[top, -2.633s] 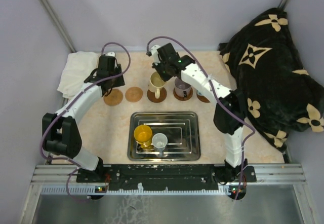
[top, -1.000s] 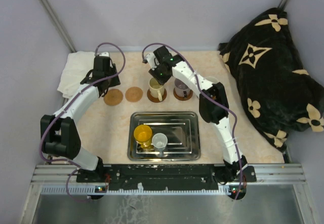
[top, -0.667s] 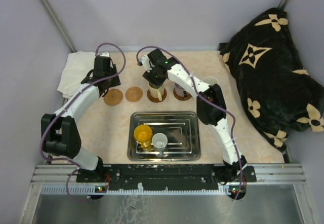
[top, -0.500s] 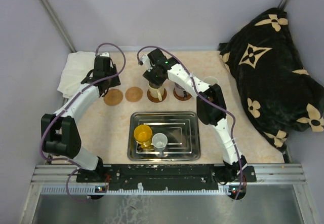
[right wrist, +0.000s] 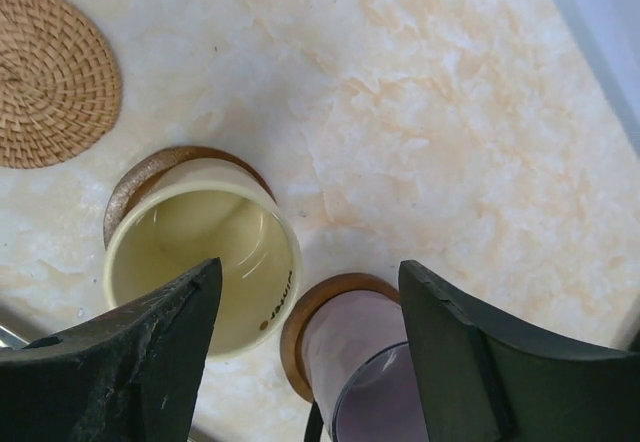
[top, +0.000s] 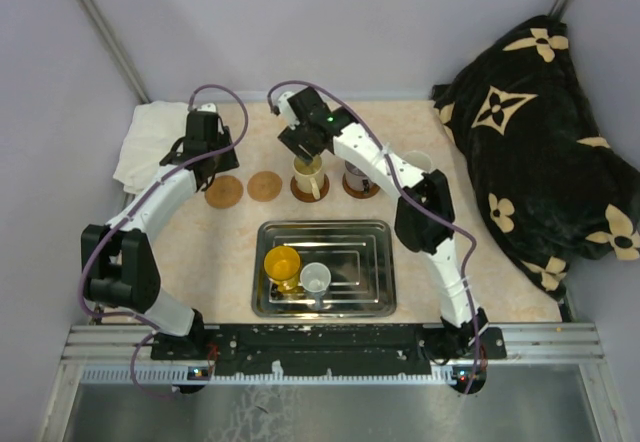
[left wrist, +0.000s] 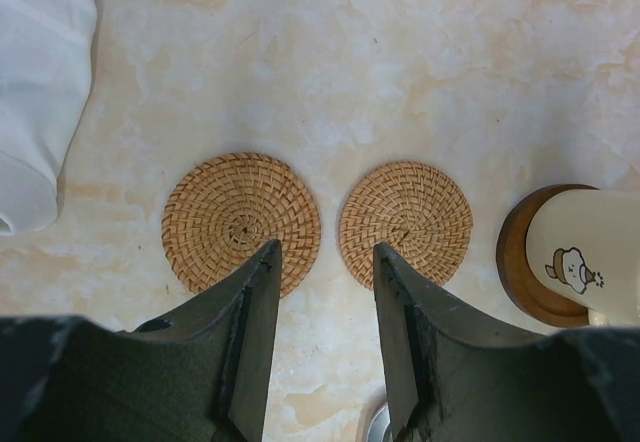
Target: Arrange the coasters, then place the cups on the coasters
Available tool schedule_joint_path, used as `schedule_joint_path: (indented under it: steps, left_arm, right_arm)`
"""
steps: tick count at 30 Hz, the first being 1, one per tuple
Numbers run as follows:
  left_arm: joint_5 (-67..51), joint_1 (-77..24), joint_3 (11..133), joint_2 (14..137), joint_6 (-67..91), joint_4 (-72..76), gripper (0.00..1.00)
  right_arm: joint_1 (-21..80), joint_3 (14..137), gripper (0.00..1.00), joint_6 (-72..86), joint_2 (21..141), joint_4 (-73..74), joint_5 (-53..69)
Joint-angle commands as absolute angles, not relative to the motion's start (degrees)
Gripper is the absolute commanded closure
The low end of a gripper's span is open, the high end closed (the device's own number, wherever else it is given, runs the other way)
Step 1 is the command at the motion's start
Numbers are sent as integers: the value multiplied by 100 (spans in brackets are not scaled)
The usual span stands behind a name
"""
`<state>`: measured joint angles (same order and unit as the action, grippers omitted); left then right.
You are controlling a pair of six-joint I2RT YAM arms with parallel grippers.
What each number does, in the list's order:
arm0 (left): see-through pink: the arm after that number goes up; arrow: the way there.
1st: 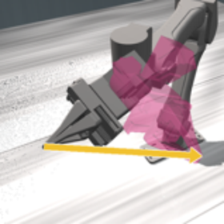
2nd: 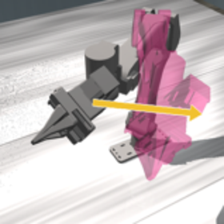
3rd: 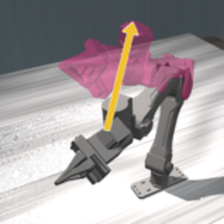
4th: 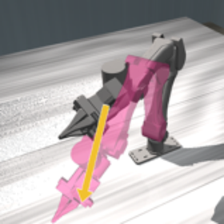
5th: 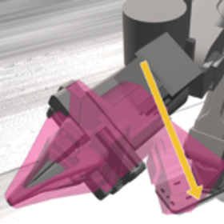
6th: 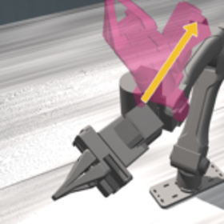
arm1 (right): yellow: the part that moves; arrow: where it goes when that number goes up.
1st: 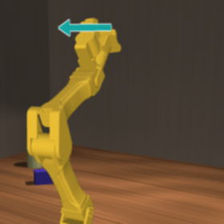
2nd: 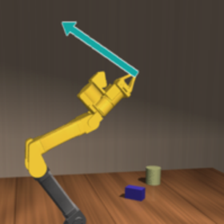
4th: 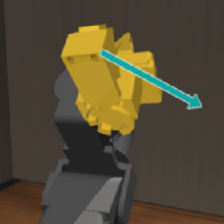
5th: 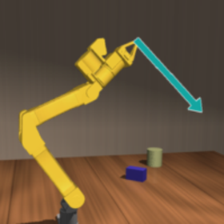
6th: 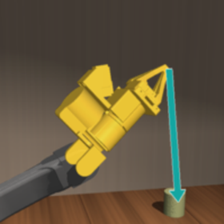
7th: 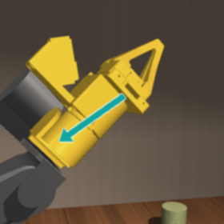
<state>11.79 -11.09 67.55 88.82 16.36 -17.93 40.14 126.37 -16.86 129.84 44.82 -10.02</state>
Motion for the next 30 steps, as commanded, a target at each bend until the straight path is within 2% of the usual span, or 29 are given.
schedule_joint_path:
  steps: [1, 8, 10, 14, 17, 20, 22, 23, 24, 25, 26, 30]
  left_arm:
    - [1081, -1072, 6741, 8821, 1677, -1650, 51]
    - [1103, -1072, 6681, 8700, 1667, -1756, 52]
    - [1116, -1073, 6641, 8640, 1686, -1767, 52]
    - [1145, -1073, 6569, 8508, 1718, -1774, 51]
    - [1151, -1070, 6533, 8421, 1723, -1807, 51]
    - [1055, -1073, 6481, 8313, 1656, -1873, 51]
    - [949, -1081, 6420, 8204, 1601, -1911, 51]
    - [892, -1081, 6361, 8141, 1606, -1927, 51]
    - [836, -1081, 6310, 8071, 1625, -1952, 51]
    - [756, -1089, 6252, 8007, 1652, -1996, 47]
    - [657, -1090, 6192, 7940, 1689, -2060, 47]
    - [423, -1198, 5855, 7515, 1904, -2396, 47]
  right_arm:
    - [4158, 12693, 28, -1554, 12319, 4297, -1477]
    - [4263, 12138, 31, -1047, 11642, 3784, -2280]
    - [4263, 11762, 40, -876, 11320, 3403, -2558]
    - [4265, 10887, 69, -271, 10470, 2275, -3326]
    - [4263, 9909, 80, -404, 9772, 1022, -3174]
    - [4248, 9376, 100, -242, 9317, 425, -3121]
    - [4207, 9751, 97, -148, 9408, 1150, -2853]
    - [4197, 9969, 82, -115, 9643, 1529, -2764]
    - [4202, 10146, 73, -121, 9786, 1869, -2682]
    - [4201, 10251, 69, -123, 9871, 2101, -2618]
    - [4201, 10267, 68, -61, 9911, 2274, -2596]
    - [4203, 9760, 76, 300, 9696, 2579, -2583]
